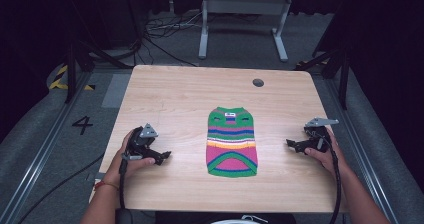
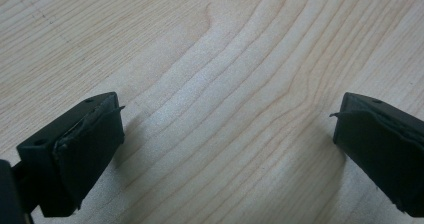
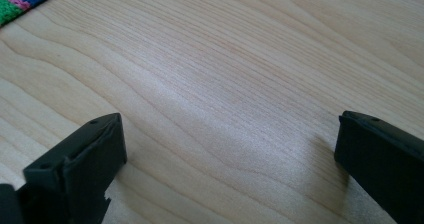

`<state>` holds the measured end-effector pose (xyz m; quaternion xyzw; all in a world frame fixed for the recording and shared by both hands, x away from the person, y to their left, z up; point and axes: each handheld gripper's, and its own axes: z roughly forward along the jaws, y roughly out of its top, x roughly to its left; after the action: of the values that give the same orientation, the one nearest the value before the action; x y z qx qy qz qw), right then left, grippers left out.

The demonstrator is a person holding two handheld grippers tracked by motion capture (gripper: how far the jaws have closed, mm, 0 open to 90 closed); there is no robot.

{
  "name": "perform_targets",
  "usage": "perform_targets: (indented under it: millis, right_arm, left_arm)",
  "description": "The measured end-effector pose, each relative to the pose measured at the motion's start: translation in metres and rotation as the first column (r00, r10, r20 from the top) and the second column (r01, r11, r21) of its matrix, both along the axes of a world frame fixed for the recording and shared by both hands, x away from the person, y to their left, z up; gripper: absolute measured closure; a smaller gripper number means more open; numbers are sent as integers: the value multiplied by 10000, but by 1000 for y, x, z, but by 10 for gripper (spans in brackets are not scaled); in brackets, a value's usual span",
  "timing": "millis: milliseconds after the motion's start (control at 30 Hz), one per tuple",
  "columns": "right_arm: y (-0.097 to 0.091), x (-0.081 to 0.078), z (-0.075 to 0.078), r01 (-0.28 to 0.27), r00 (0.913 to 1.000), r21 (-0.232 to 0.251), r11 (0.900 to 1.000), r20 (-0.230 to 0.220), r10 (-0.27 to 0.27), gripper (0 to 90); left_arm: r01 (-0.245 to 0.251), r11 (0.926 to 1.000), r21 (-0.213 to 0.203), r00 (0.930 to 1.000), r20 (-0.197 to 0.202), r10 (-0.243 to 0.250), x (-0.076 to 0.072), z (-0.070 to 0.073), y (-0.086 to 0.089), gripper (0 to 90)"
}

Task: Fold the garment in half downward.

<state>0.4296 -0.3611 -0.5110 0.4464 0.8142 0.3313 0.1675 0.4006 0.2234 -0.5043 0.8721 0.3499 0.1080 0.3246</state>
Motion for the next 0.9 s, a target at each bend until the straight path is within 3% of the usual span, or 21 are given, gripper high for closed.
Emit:
perform_targets:
  millis: [400, 533, 600, 767, 833, 900]
  right_arm:
    - [-1, 1, 0, -100, 9999, -11, 9999, -11, 100, 5]
    - [-2, 1, 0, -293, 9996, -20, 9996, -58, 293, 5]
    - [-3, 2, 1, -370, 9993, -24, 9993, -84, 370, 13]
    - [-4, 1, 4, -508, 9986, 31, 9987, -124, 508, 138]
    - [-5, 0, 8, -778, 9968, 263, 9966, -184, 783, 233]
    - [-4, -2, 11, -851, 9961, 442, 9954, -207, 861, 237]
  left_arm:
    - [124, 9999, 60, 9999, 19, -125, 1, 0, 1, 3]
    - [-99, 9999, 49, 9999, -49, 99, 1, 1, -1, 8]
    - [-159, 9999, -28, 9999, 31, 159, 1, 2, 1, 52]
    - [-375, 9990, -260, 9993, 61, 377, 3, 3, 3, 164]
    - [-249, 9995, -186, 9997, 79, 250, 5, 4, 1, 167]
    - [-10, 9999, -132, 9999, -114, 9, 7, 8, -3, 189]
